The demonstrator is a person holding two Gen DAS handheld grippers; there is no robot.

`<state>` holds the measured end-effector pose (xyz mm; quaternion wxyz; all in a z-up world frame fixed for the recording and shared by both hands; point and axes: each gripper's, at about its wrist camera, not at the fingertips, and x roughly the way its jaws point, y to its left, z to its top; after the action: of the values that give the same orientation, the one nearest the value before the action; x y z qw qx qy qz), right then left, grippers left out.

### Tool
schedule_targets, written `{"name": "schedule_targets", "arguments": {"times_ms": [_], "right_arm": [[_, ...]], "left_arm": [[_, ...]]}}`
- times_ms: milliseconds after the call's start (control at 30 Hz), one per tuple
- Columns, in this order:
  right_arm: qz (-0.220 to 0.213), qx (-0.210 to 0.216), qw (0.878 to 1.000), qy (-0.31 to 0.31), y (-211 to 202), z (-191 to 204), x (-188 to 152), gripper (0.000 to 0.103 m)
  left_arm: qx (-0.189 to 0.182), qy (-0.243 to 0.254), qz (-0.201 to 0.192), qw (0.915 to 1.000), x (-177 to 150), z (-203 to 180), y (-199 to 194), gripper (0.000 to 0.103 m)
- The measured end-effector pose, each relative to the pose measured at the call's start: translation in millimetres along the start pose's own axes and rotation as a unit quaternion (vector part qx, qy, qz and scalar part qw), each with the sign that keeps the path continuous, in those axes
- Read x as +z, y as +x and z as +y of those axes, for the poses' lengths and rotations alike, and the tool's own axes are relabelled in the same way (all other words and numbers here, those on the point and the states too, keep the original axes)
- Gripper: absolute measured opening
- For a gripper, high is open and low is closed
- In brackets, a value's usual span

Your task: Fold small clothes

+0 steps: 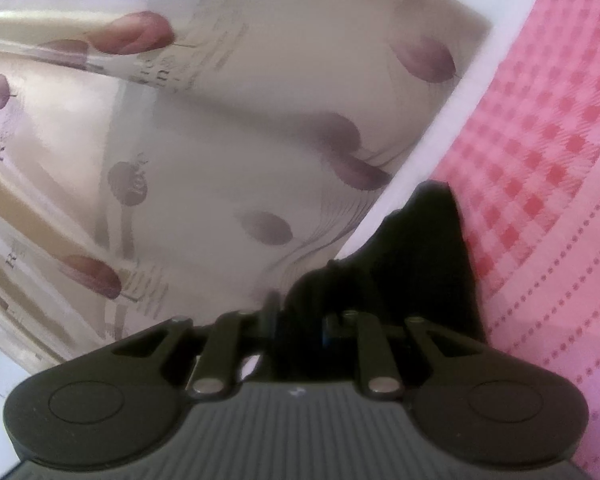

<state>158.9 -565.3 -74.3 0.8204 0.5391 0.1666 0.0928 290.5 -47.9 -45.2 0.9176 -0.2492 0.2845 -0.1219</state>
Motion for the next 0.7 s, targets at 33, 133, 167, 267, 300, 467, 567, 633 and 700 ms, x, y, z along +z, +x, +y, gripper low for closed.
{"name": "schedule_targets", "arguments": {"times_ms": [33,133,167,267,300,467,567,633,700], "right_arm": [[-0.001,-0.003,1.0,0.005,4,-2,1,0.019],[-0.005,-0.011,1.0,0.019,15,-11,5,0.019],[-0.007,-0.015,1.0,0.024,18,-14,5,0.019],[-0.01,-0.022,0.999,0.035,27,-23,6,0.02],[-0.011,-0.023,0.999,0.035,29,-25,6,0.02],[-0.022,-0.017,0.998,0.06,37,-35,6,0.02],[-0.03,-0.006,0.996,0.087,40,-42,7,0.025],[-0.047,0.03,0.99,0.127,37,-50,8,0.054],[-0.073,0.064,0.981,0.167,31,-56,8,0.081]], "left_arm": [[0.004,-0.002,0.0,1.0,2,1,5,0.008],[0.014,-0.006,0.002,0.9999,5,5,19,0.009],[0.018,-0.005,0.004,0.9998,6,6,24,0.009],[0.024,-0.005,0.002,0.9997,7,8,33,0.009],[0.026,-0.005,0.001,0.9996,7,9,35,0.009],[0.03,-0.005,-0.003,0.9995,7,9,47,0.011],[0.024,-0.016,0.001,0.9996,9,9,52,0.03],[0.014,-0.037,-0.001,0.9992,11,10,53,0.053],[-0.004,-0.061,-0.012,0.9981,14,11,51,0.075]]}}
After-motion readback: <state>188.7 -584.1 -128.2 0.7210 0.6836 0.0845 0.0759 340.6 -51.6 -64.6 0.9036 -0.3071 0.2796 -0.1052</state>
